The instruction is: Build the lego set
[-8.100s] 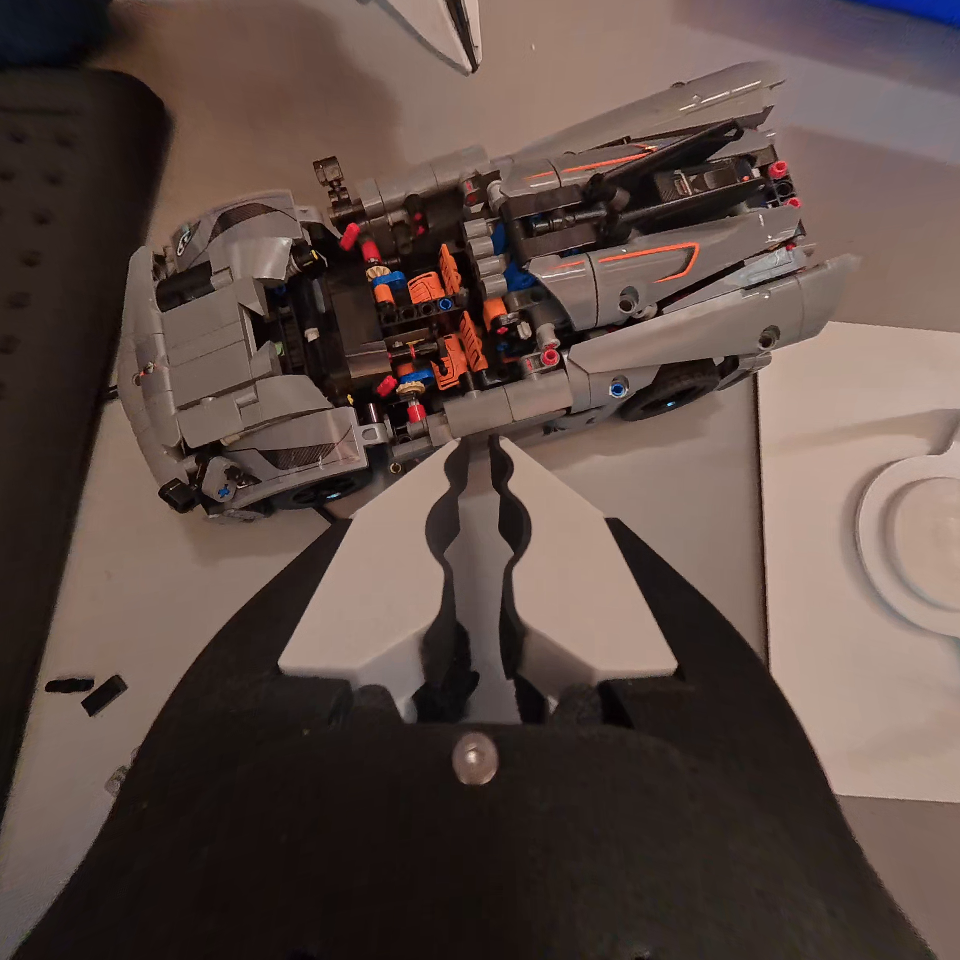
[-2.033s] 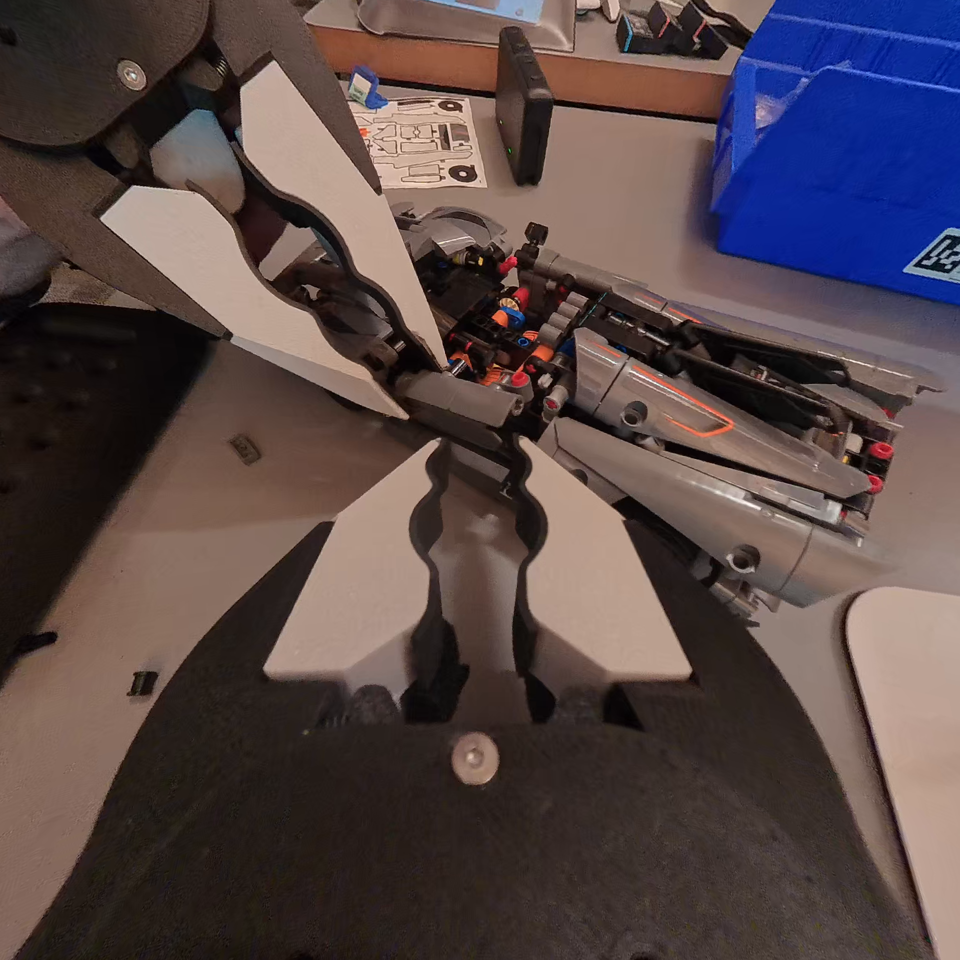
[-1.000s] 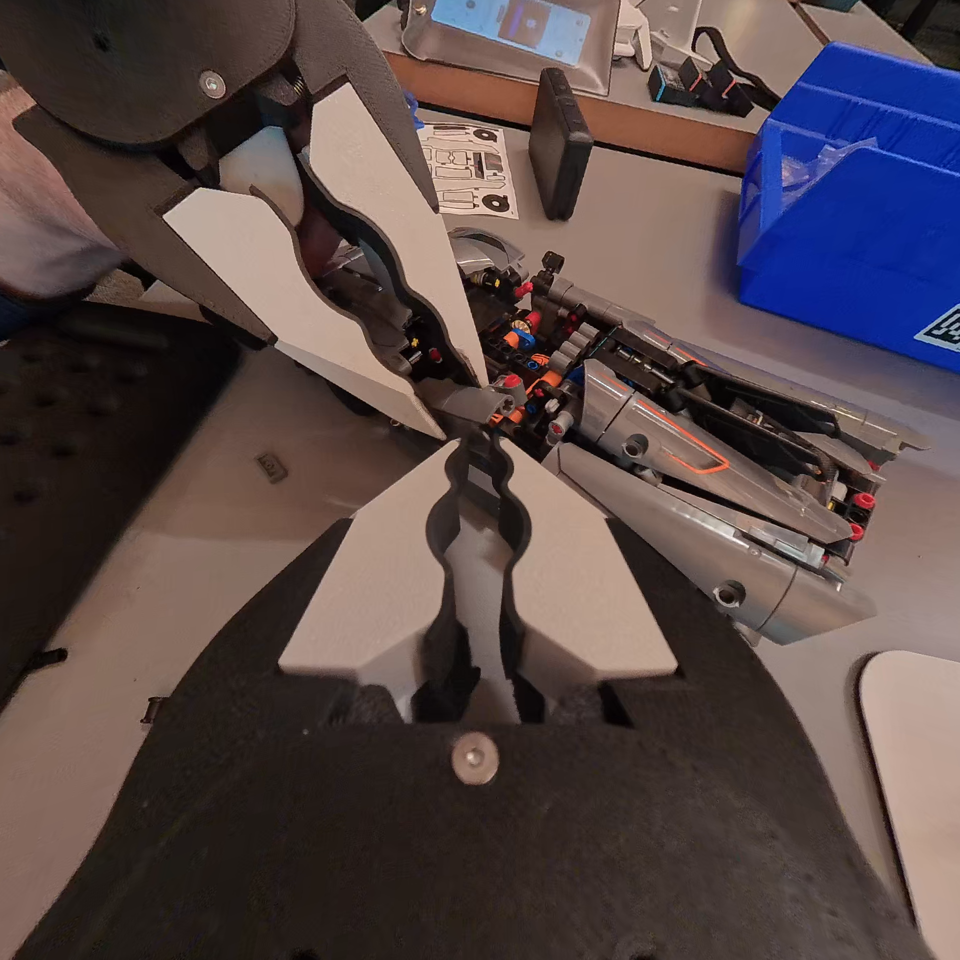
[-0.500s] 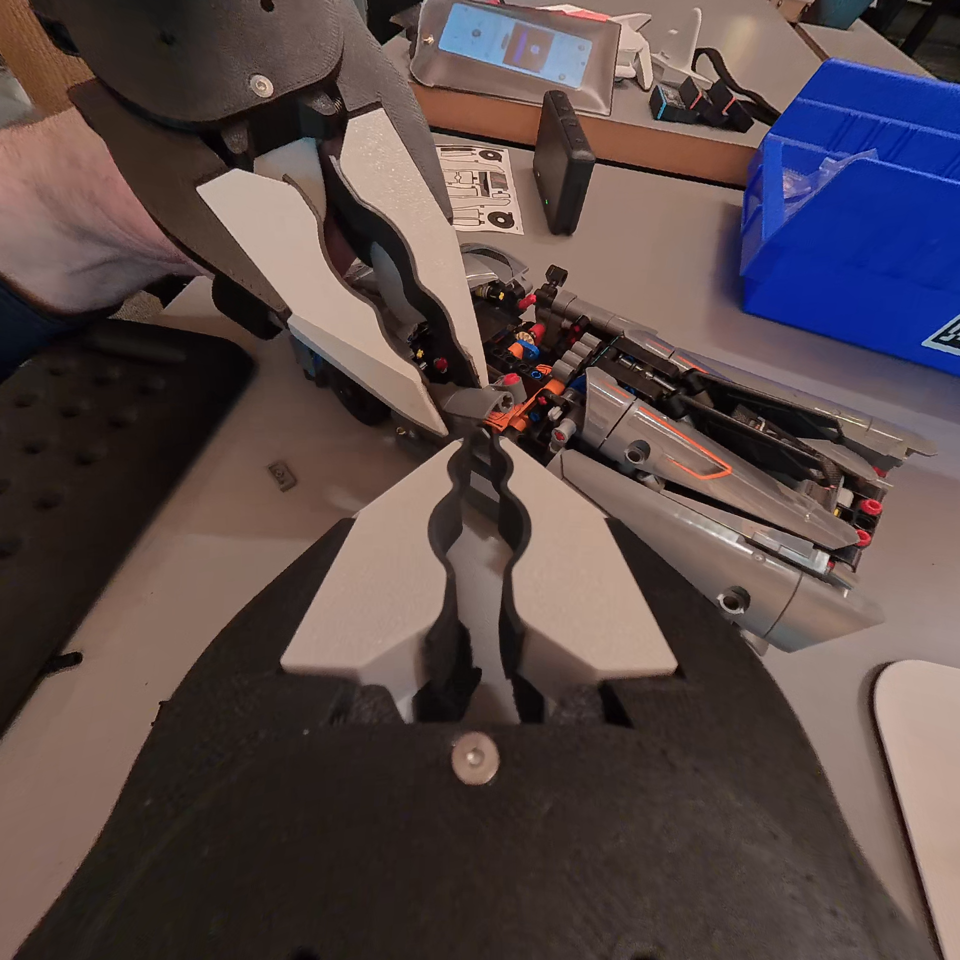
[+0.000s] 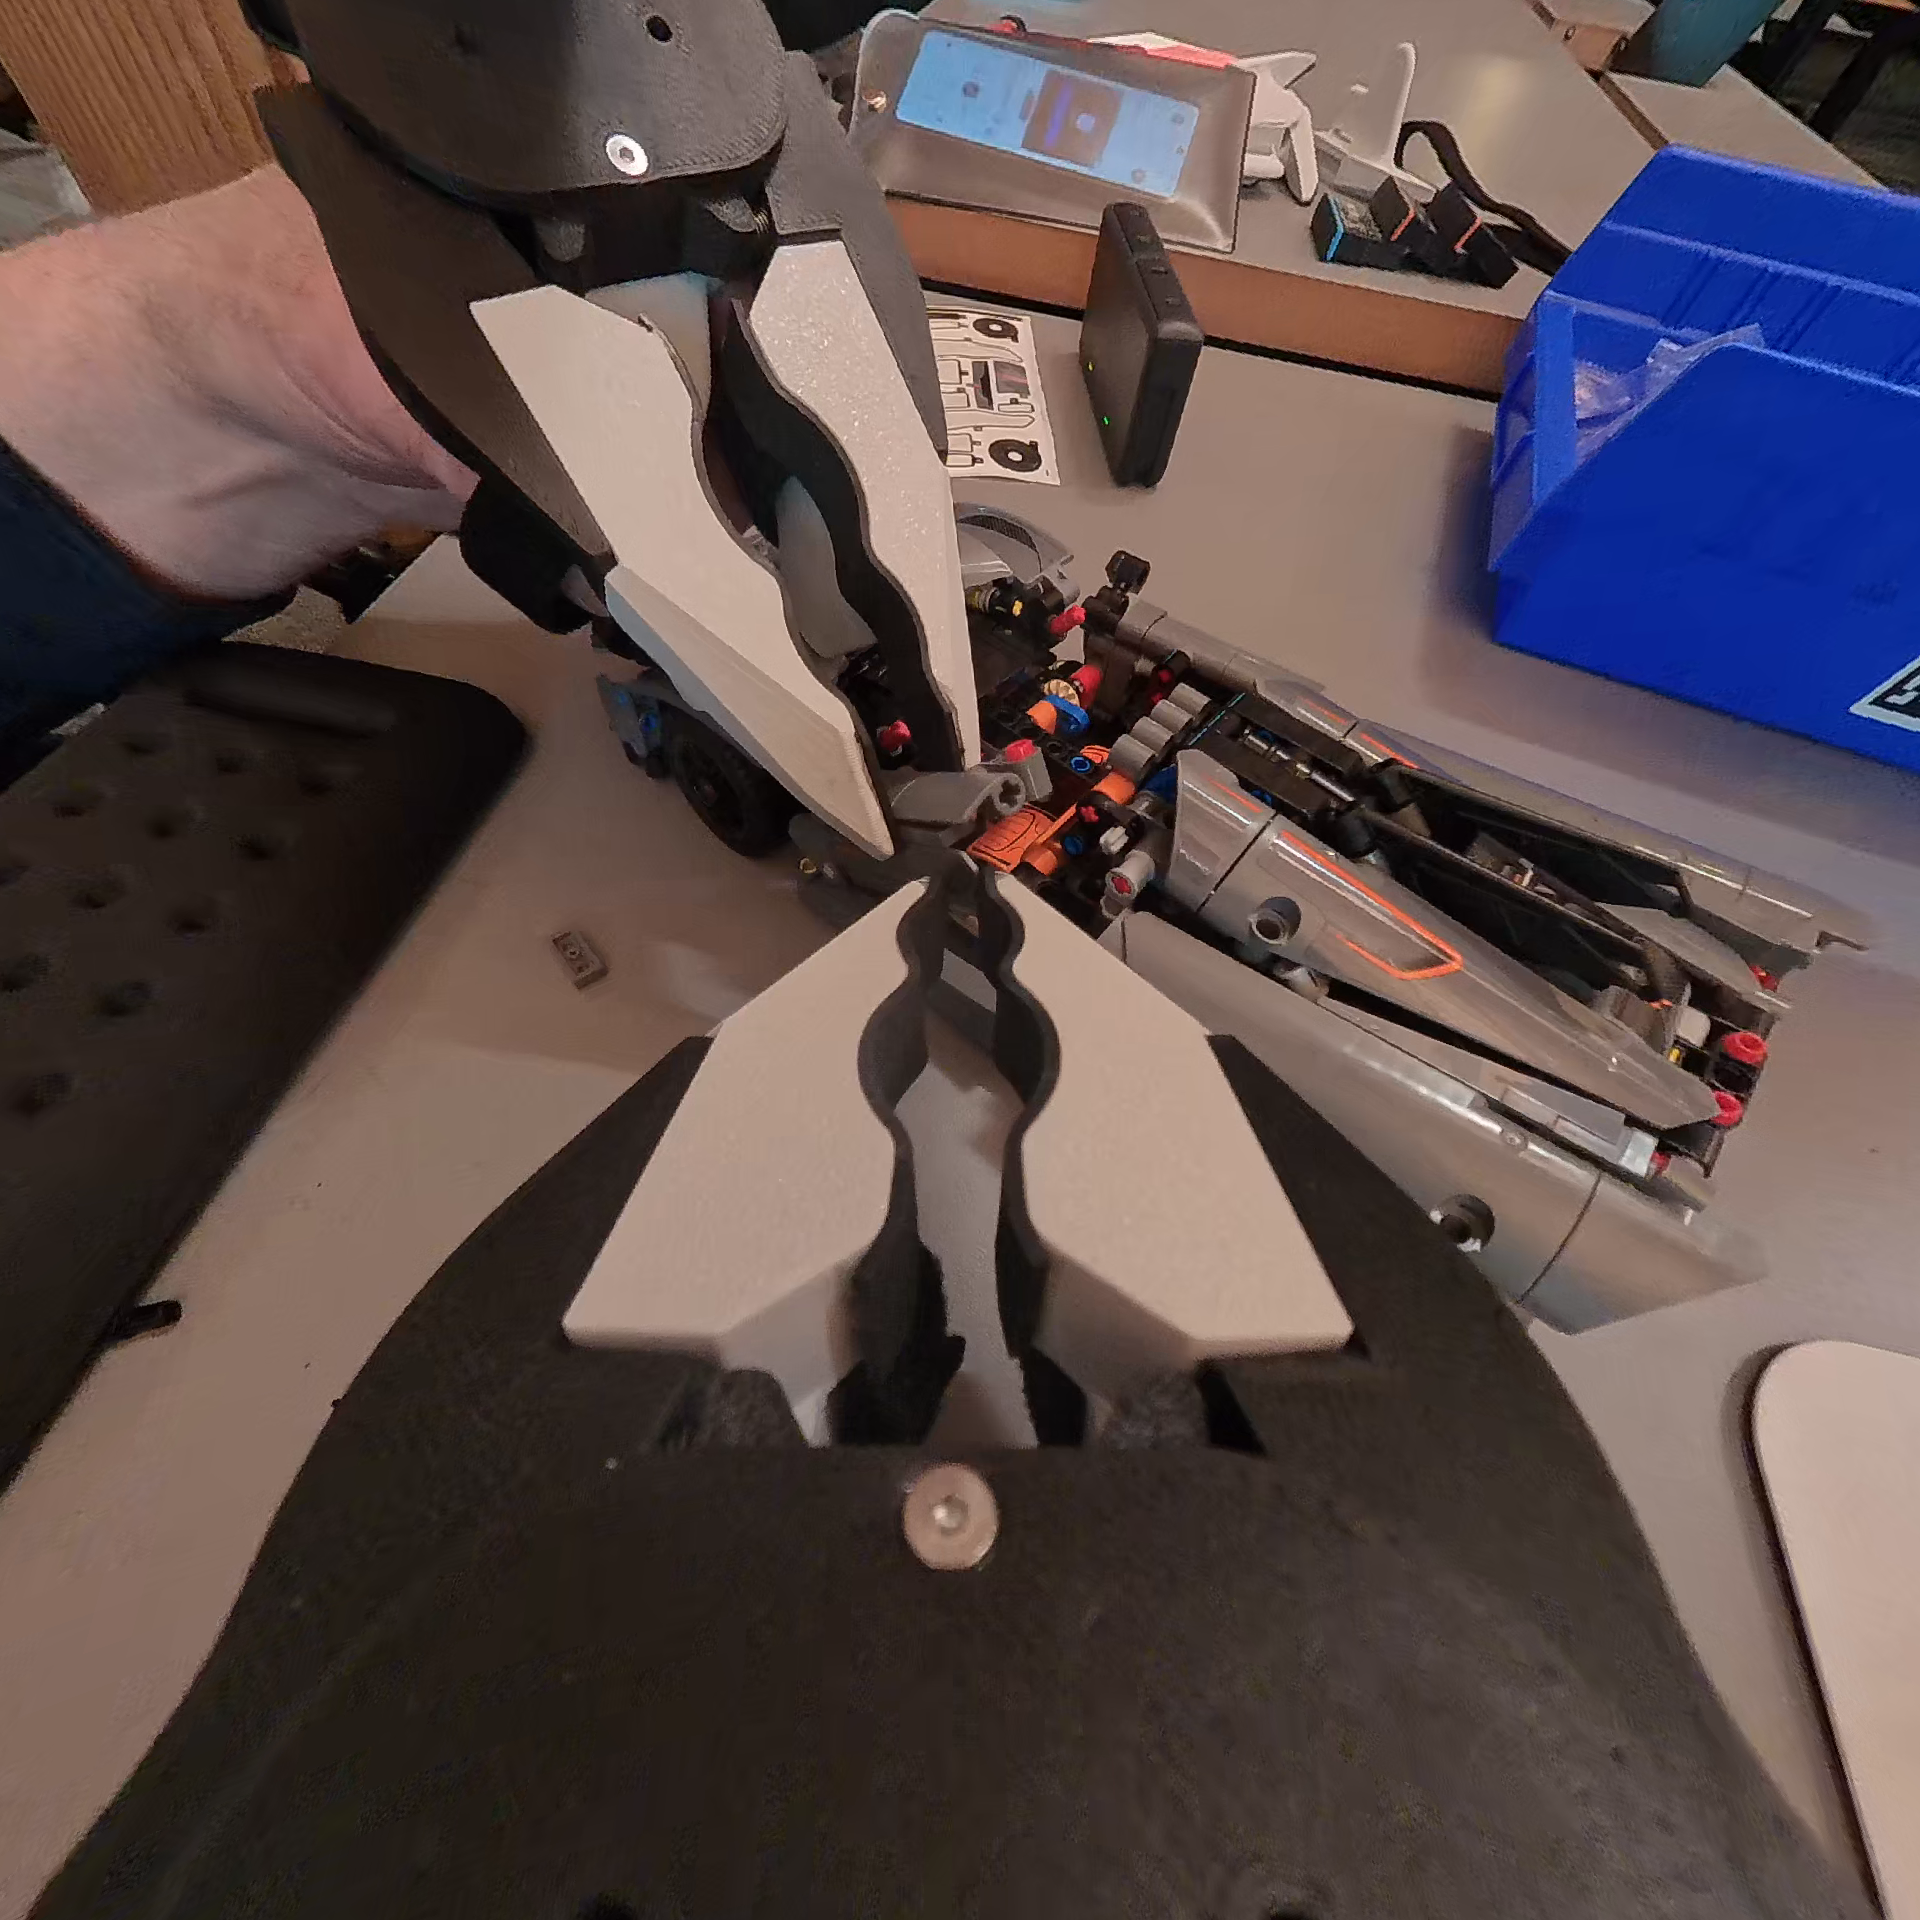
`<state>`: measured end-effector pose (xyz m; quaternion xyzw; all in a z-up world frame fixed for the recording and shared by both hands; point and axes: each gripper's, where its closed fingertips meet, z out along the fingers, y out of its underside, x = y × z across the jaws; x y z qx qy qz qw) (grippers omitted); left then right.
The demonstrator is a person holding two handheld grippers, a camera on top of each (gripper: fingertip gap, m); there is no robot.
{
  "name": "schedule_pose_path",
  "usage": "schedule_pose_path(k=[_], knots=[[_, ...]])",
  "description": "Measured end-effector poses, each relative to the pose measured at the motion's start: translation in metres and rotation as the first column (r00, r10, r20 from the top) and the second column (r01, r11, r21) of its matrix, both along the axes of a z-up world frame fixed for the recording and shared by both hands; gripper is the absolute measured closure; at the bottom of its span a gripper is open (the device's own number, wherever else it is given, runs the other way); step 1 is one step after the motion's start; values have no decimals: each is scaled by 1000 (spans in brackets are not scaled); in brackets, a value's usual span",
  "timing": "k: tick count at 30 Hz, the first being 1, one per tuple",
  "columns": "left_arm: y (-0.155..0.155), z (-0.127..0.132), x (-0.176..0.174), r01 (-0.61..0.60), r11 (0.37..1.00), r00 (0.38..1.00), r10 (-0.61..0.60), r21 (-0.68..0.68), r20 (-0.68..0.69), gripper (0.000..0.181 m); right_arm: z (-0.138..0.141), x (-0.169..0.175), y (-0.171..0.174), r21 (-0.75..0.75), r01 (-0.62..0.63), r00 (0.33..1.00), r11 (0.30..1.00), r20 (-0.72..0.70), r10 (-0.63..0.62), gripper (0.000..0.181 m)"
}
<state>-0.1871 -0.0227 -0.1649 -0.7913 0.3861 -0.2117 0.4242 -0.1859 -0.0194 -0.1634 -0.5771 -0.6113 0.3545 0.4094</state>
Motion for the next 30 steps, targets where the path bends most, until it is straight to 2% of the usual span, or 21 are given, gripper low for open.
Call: schedule_pose_path(k=[13,23,30], knots=[[-5,1,0,117,987,991,-110,-113,72,168,1,0,-4,8,-22,1000,1000,-1,22,178],[-10,3,0,221,946,969,-186,-237,162,169,1,0,-7,7,-42,999,999,-9,42,179],[-10,3,1,219,953,971,-191,-208,143,169,5,1,-8,2,-51,998,999,-26,51,178]])
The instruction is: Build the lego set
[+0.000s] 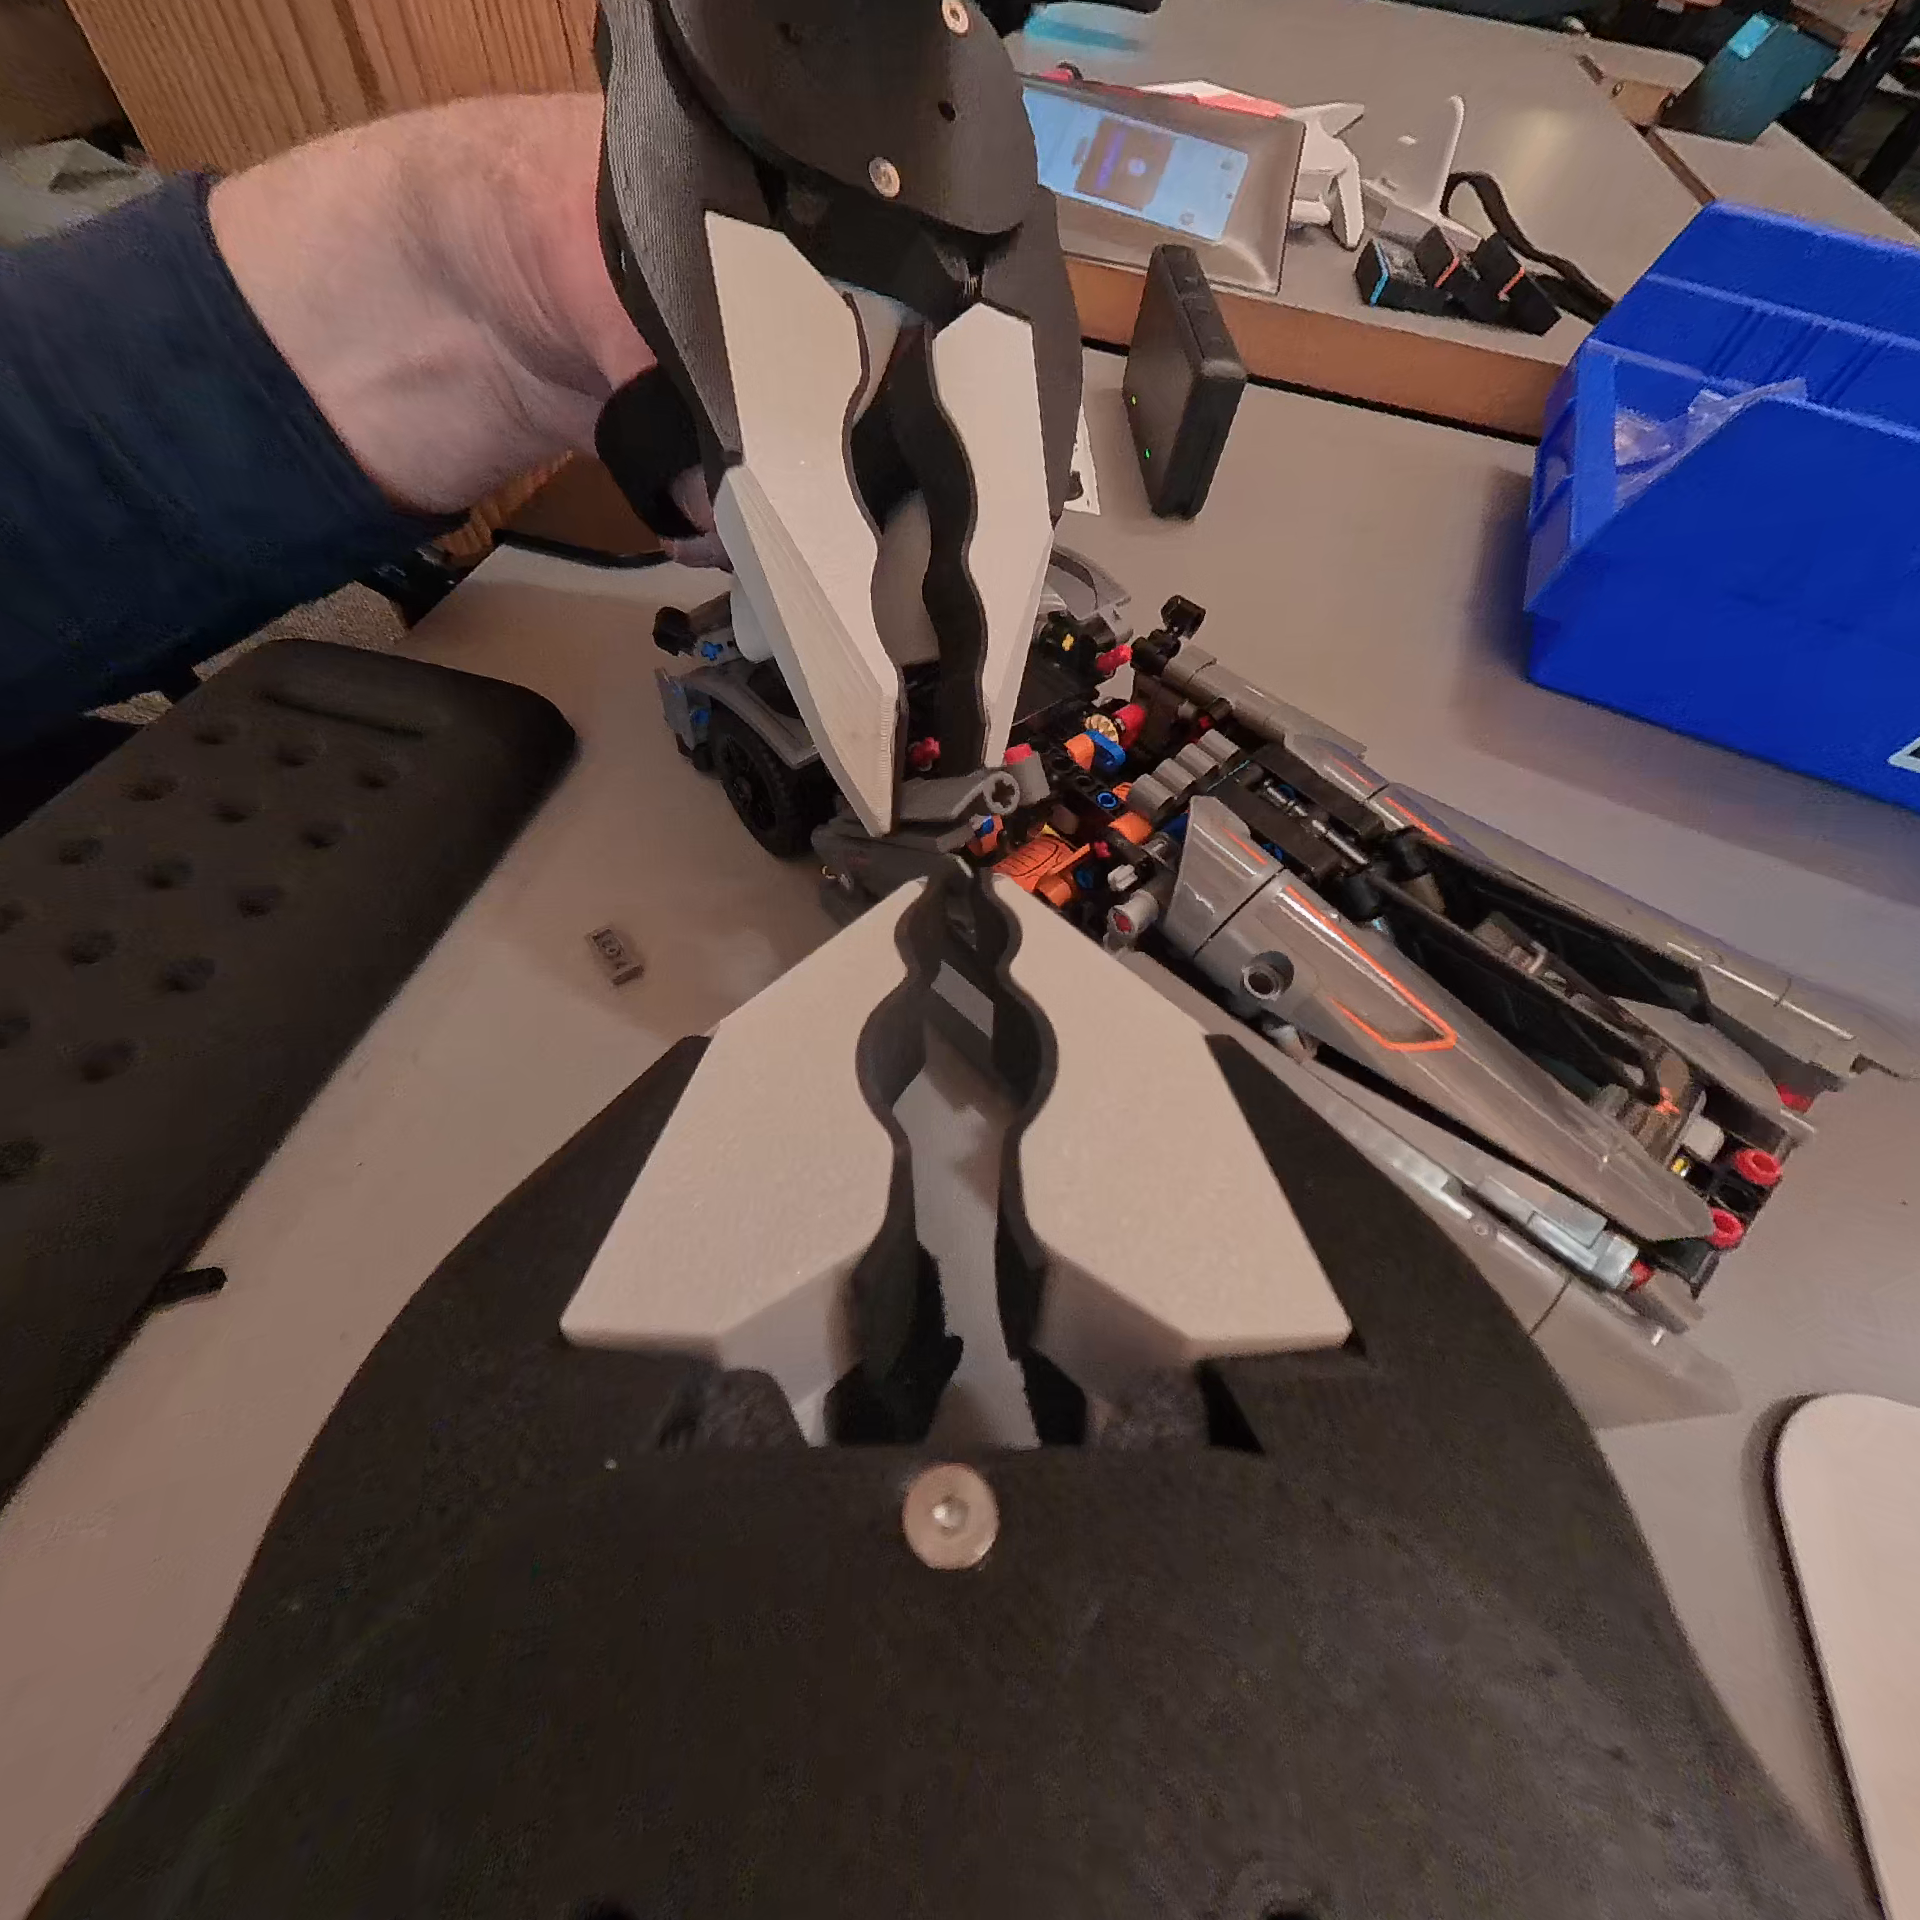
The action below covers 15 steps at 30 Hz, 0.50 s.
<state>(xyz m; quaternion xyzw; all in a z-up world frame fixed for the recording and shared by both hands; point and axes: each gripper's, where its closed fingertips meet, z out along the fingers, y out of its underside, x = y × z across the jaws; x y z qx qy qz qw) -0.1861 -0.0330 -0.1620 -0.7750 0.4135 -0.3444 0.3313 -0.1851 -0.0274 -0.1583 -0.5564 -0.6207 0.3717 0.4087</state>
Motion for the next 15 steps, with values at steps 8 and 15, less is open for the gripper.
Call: schedule_pose_path(k=[8,15], knots=[[0,-2,1,-38,993,996,46,113,-70,166,-5,-2,-1,18,5,1000,1000,24,-5,175],[4,-4,-3,-81,956,962,149,281,-228,163,-6,-1,0,-4,6,1000,1000,27,-6,176]])
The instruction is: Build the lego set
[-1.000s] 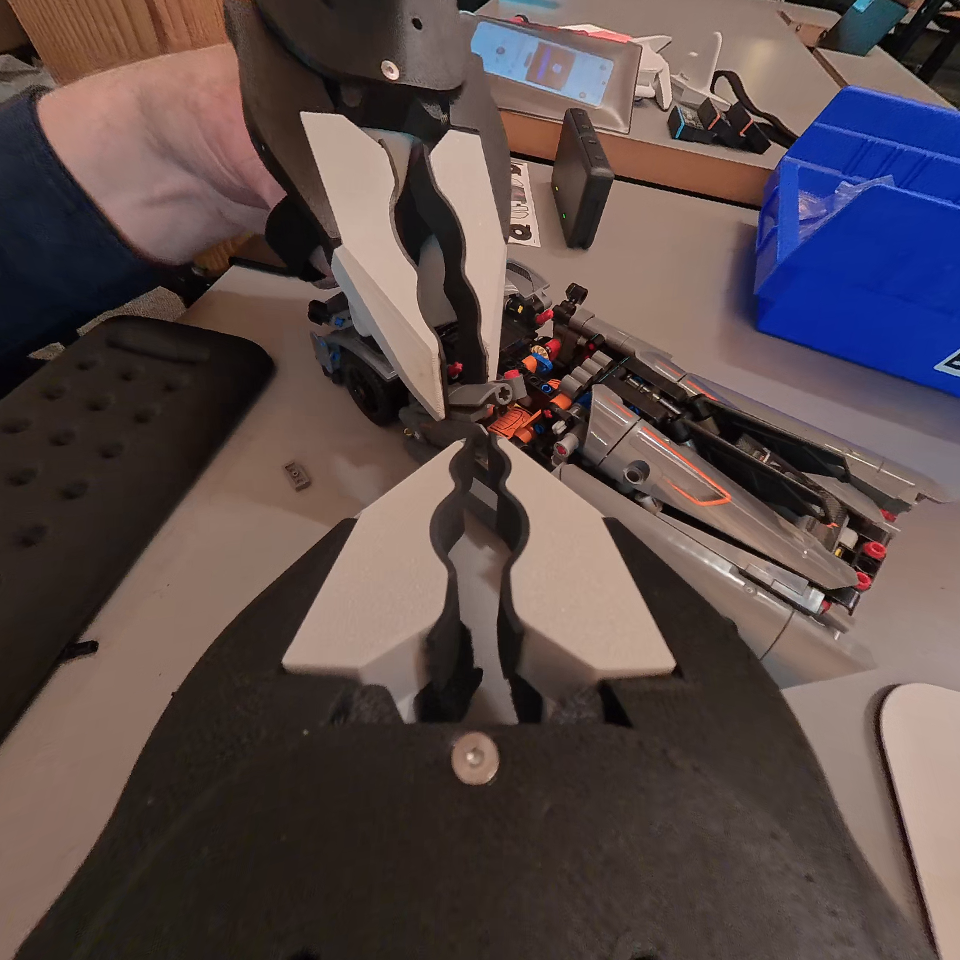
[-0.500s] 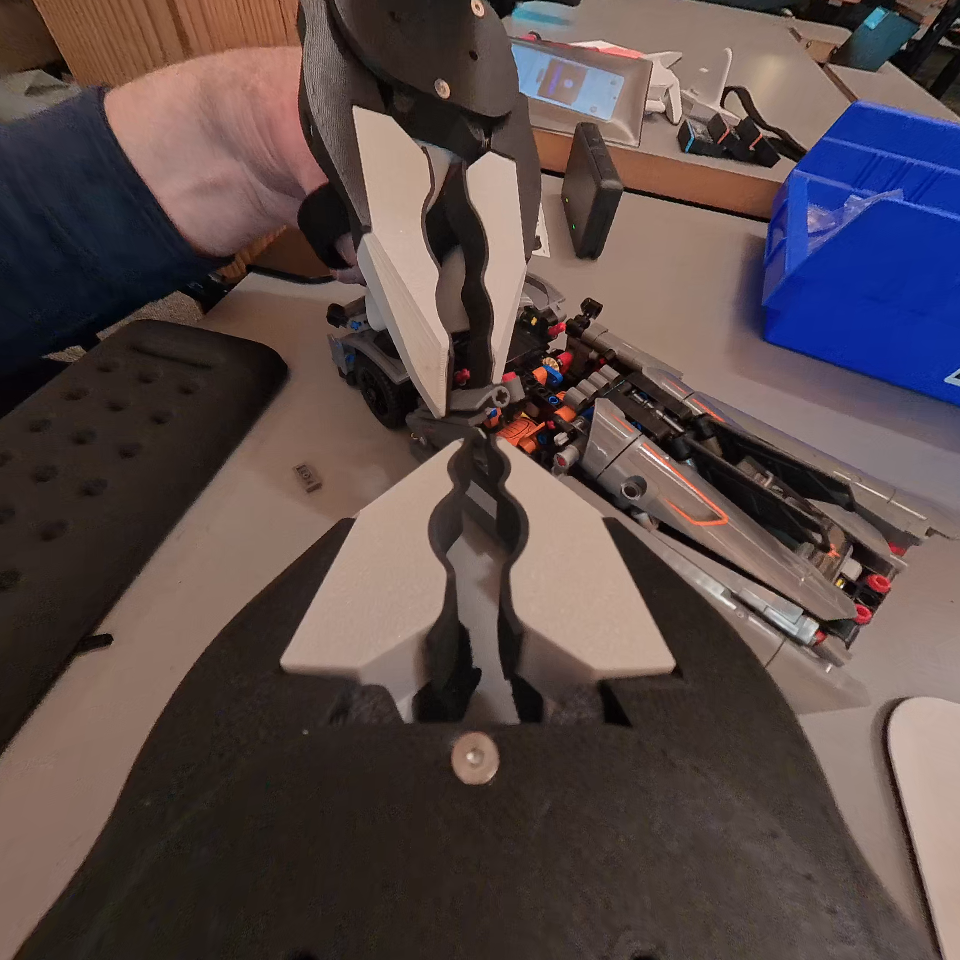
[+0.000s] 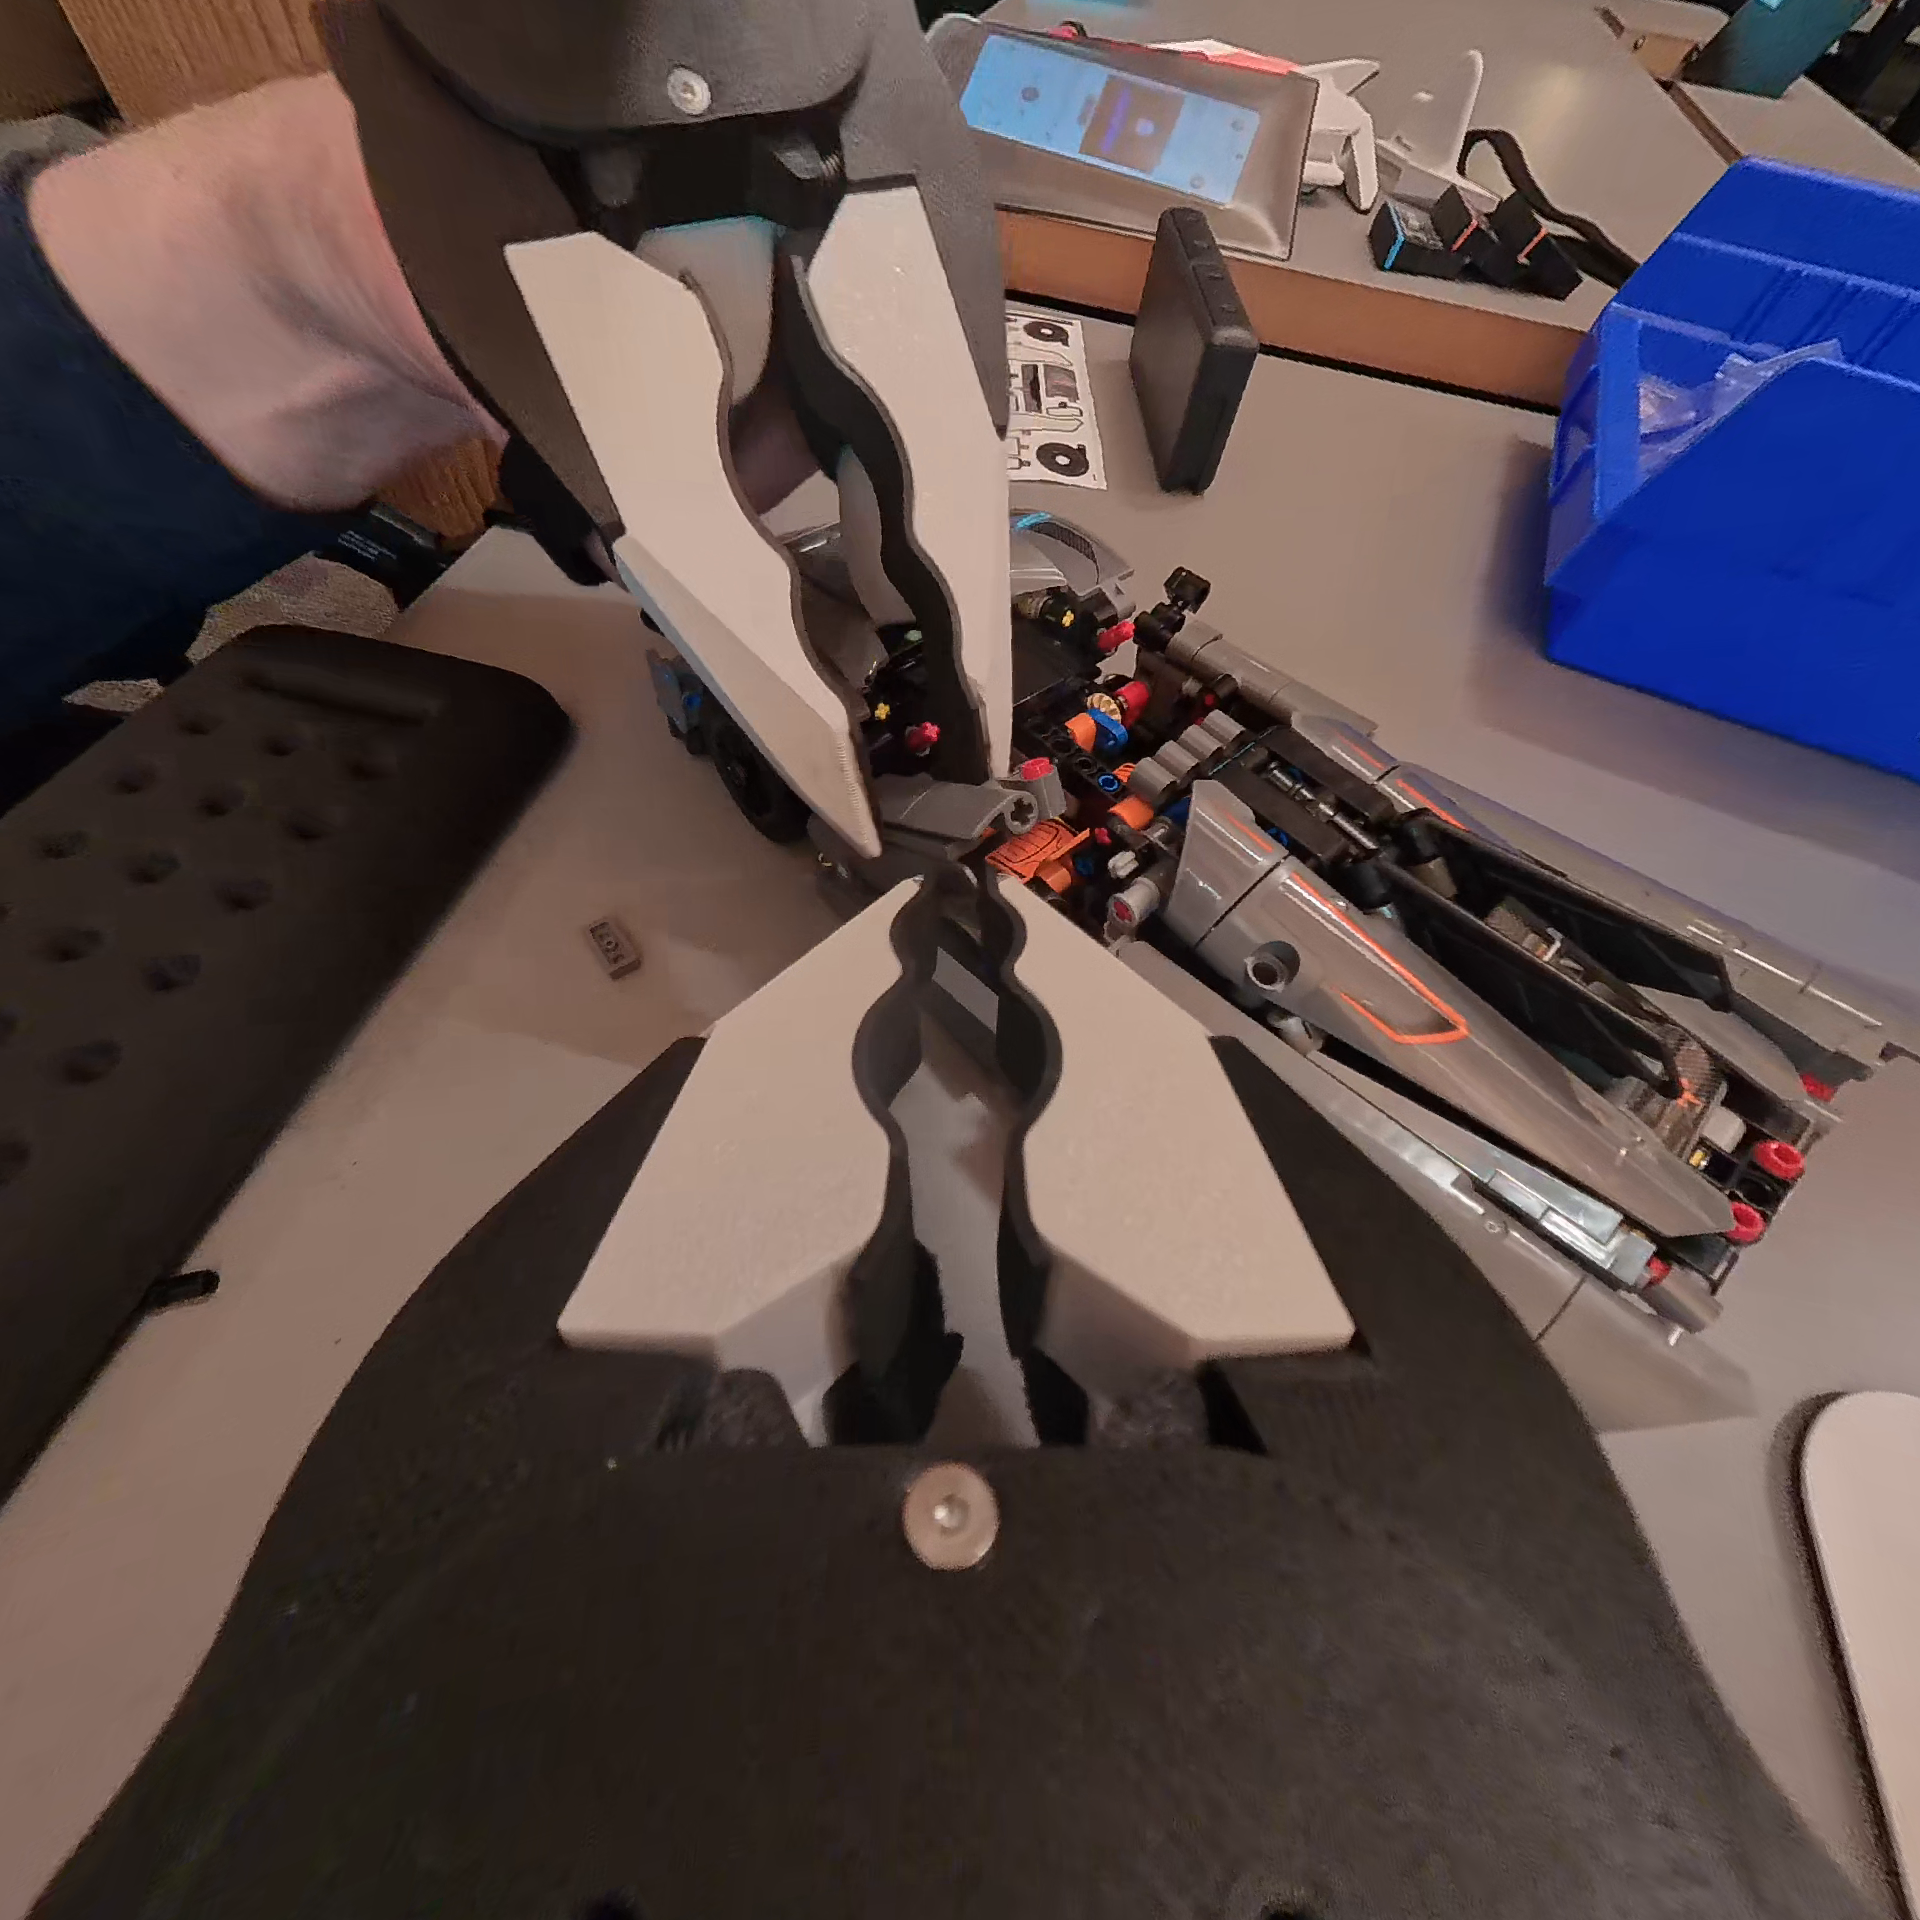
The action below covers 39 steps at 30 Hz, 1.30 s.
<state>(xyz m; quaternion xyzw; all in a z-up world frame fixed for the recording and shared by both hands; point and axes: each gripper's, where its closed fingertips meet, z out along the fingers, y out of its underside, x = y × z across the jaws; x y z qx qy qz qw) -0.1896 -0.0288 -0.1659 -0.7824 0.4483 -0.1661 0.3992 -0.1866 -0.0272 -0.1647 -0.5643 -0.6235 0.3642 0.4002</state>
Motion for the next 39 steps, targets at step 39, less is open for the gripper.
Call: schedule_pose_path(k=[39], knots=[[-5,3,0,76,991,996,-70,-107,60,168,0,-1,-4,-2,-18,1000,1000,-7,18,177]])
